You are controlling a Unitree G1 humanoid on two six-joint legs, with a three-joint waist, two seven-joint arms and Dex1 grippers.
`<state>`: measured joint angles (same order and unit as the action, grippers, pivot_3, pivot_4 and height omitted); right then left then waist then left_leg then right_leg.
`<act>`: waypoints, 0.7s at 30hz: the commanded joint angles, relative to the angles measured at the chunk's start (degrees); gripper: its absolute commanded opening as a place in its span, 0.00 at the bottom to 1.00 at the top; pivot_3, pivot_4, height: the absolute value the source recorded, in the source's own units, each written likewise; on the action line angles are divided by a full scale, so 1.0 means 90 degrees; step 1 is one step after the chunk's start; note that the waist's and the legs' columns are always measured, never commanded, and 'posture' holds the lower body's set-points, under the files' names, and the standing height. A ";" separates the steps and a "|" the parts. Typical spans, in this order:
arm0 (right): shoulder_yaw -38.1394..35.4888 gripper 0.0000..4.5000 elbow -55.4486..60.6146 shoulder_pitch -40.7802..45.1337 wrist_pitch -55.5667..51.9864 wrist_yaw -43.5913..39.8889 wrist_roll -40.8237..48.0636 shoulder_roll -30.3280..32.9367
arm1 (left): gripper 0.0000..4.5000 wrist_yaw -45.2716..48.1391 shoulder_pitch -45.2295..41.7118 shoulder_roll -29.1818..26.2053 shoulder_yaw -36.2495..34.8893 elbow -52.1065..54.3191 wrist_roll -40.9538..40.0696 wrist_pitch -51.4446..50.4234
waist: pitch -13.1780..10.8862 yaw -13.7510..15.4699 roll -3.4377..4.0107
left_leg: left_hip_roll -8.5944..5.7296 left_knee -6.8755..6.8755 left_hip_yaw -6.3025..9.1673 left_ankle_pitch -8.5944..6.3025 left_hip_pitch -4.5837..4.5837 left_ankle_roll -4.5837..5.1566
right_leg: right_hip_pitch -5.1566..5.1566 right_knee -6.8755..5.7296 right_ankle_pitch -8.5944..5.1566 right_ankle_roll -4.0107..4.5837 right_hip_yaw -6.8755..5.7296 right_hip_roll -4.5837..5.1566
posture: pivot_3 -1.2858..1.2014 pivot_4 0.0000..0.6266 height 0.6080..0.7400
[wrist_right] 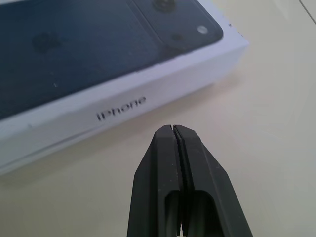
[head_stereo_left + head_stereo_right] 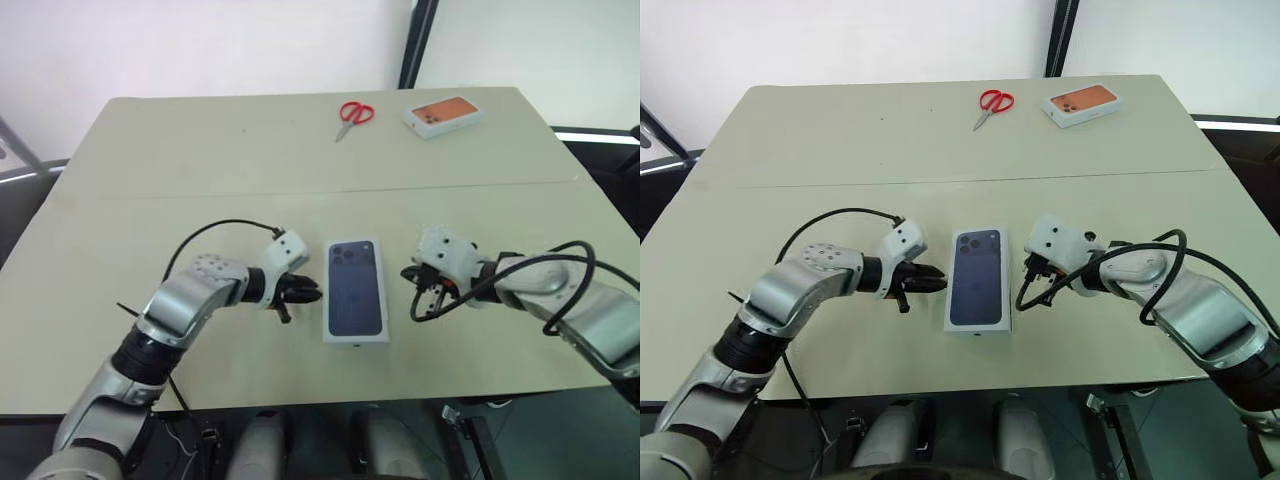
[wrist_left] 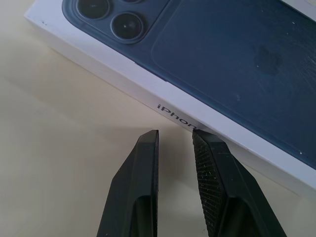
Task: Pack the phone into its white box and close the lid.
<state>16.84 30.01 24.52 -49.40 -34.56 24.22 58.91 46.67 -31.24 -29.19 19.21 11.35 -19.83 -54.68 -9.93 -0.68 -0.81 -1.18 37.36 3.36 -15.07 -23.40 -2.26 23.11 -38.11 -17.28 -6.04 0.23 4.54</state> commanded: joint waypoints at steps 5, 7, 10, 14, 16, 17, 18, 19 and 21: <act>-0.0024 0.01 0.0417 -0.0022 -0.0123 -0.0183 -0.0392 -0.0276 | 0.25 -0.0094 -0.0109 0.0296 -0.0096 0.0179 -0.0119 0.0062 | 0.0000 0.0029 0.0000 | -0.0007 0.0005 0.0000 0.0000 -0.0003 0.0000 | -0.0002 0.0002 0.0000 0.0000 -0.0001 0.0008 | 0.52 0.24 1.00; -0.0023 0.01 0.0444 -0.0053 -0.0158 -0.0218 -0.0457 -0.0342 | 0.25 -0.0086 -0.0092 0.0322 -0.0121 0.0209 -0.0130 0.0103 | 0.0000 0.0020 0.0000 | -0.0007 0.0005 0.0000 0.0000 -0.0003 0.0000 | -0.0003 0.0002 0.0000 0.0000 -0.0001 0.0008 | 0.52 0.24 1.00; -0.0041 0.01 0.0468 -0.0084 -0.0193 -0.0273 -0.0549 -0.0411 | 0.25 -0.0087 -0.0071 0.0382 -0.0194 0.0253 -0.0175 0.0127 | 0.0000 0.0010 0.0000 | -0.0006 0.0005 0.0001 0.0000 -0.0002 0.0000 | -0.0003 0.0001 0.0000 0.0000 -0.0001 0.0007 | 0.52 0.24 1.00; -0.0071 0.01 0.0477 -0.0124 -0.0220 -0.0350 -0.0662 -0.0471 | 0.25 -0.0077 -0.0043 0.0442 -0.0306 0.0358 -0.0277 0.0106 | 0.0000 0.0013 0.0000 | -0.0006 0.0006 0.0001 0.0000 -0.0002 0.0000 | -0.0003 0.0001 0.0000 0.0000 -0.0002 0.0007 | 0.52 0.24 1.00; -0.0078 0.01 0.0455 -0.0160 -0.0209 -0.0384 -0.0733 -0.0463 | 0.25 -0.0096 -0.0034 0.0458 -0.0335 0.0373 -0.0299 0.0122 | 0.0000 0.0012 0.0000 | -0.0006 0.0007 0.0001 0.0000 -0.0002 0.0000 | -0.0003 0.0001 0.0000 0.0000 -0.0001 0.0007 | 0.52 0.24 1.00; -0.0085 0.01 0.0431 -0.0174 -0.0194 -0.0404 -0.0764 -0.0463 | 0.25 -0.0093 -0.0033 0.0463 -0.0350 0.0378 -0.0316 0.0119 | 0.0000 0.0013 0.0000 | -0.0006 0.0007 0.0001 0.0000 -0.0002 0.0000 | -0.0003 0.0001 0.0000 0.0000 -0.0001 0.0007 | 0.52 0.24 1.00; -0.0093 0.01 0.0414 -0.0199 -0.0177 -0.0420 -0.0801 -0.0456 | 0.25 -0.0089 -0.0025 0.0465 -0.0352 0.0398 -0.0322 0.0114 | 0.0000 0.0013 0.0000 | -0.0006 0.0007 0.0001 0.0000 -0.0002 0.0000 | -0.0004 0.0001 0.0000 0.0000 -0.0002 0.0007 | 0.52 0.24 1.00; -0.0097 0.01 0.0391 -0.0208 -0.0165 -0.0441 -0.0834 -0.0462 | 0.25 -0.0082 -0.0024 0.0467 -0.0350 0.0401 -0.0322 0.0112 | 0.0000 0.0014 0.0000 | -0.0006 0.0007 0.0001 0.0000 -0.0002 0.0000 | -0.0004 0.0001 0.0000 0.0000 -0.0002 0.0007 | 0.52 0.24 1.00; -0.0105 0.01 0.0356 -0.0223 -0.0153 -0.0469 -0.0896 -0.0482 | 0.25 -0.0071 -0.0019 0.0471 -0.0340 0.0409 -0.0320 0.0124 | 0.0000 0.0012 0.0000 | -0.0006 0.0006 0.0001 0.0000 -0.0002 0.0000 | -0.0004 0.0001 0.0000 0.0000 -0.0002 0.0007 | 0.52 0.24 1.00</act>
<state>16.72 31.39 22.28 -52.03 -37.97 16.39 55.15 45.72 -31.14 -25.84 16.74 12.33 -21.23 -54.72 -9.93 -0.57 -0.81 -1.24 37.42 3.37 -15.06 -23.42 -2.27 23.08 -38.11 -17.28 -6.04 0.22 4.60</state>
